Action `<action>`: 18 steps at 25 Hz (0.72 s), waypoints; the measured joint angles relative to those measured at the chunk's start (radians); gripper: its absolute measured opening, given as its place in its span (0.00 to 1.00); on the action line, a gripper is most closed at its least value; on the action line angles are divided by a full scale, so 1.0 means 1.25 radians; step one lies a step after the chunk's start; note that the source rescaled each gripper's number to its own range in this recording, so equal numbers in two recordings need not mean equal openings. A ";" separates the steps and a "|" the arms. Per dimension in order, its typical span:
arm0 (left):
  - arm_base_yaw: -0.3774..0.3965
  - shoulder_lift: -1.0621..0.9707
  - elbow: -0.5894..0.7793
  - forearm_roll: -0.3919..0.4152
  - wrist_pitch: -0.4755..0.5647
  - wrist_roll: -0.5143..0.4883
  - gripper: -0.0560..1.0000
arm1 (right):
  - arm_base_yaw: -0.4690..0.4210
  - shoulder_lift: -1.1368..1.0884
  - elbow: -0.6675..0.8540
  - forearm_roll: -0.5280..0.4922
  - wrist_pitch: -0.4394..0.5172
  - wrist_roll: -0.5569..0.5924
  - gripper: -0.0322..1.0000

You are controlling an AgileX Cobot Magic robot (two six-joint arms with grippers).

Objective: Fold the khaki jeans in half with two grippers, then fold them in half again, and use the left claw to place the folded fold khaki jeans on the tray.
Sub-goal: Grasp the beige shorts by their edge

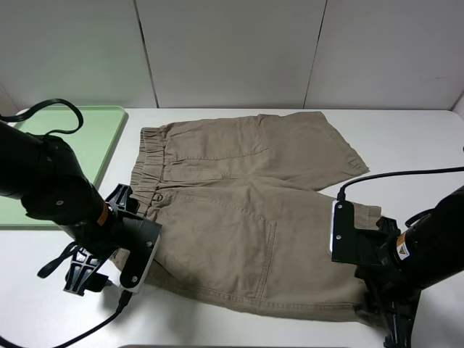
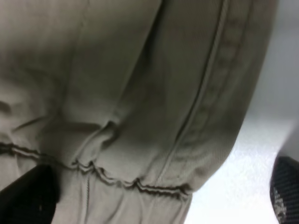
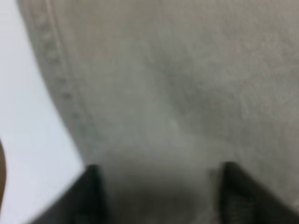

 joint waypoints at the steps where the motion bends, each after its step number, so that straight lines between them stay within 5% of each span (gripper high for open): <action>1: 0.000 0.000 0.000 0.000 0.001 0.000 0.92 | 0.000 0.000 0.000 0.001 0.001 0.000 0.39; 3: 0.000 0.000 0.000 0.000 0.001 0.000 0.92 | 0.000 0.000 0.000 0.002 0.001 0.000 0.24; 6: 0.000 0.000 0.000 0.000 0.002 0.000 0.92 | 0.000 0.000 0.000 0.003 0.001 0.000 0.16; 12: 0.000 0.001 0.000 0.002 0.010 0.000 0.88 | 0.000 0.000 0.000 0.003 0.001 0.000 0.13; 18: 0.000 0.002 0.000 0.002 0.019 0.000 0.70 | 0.000 0.000 0.000 0.003 0.001 0.000 0.13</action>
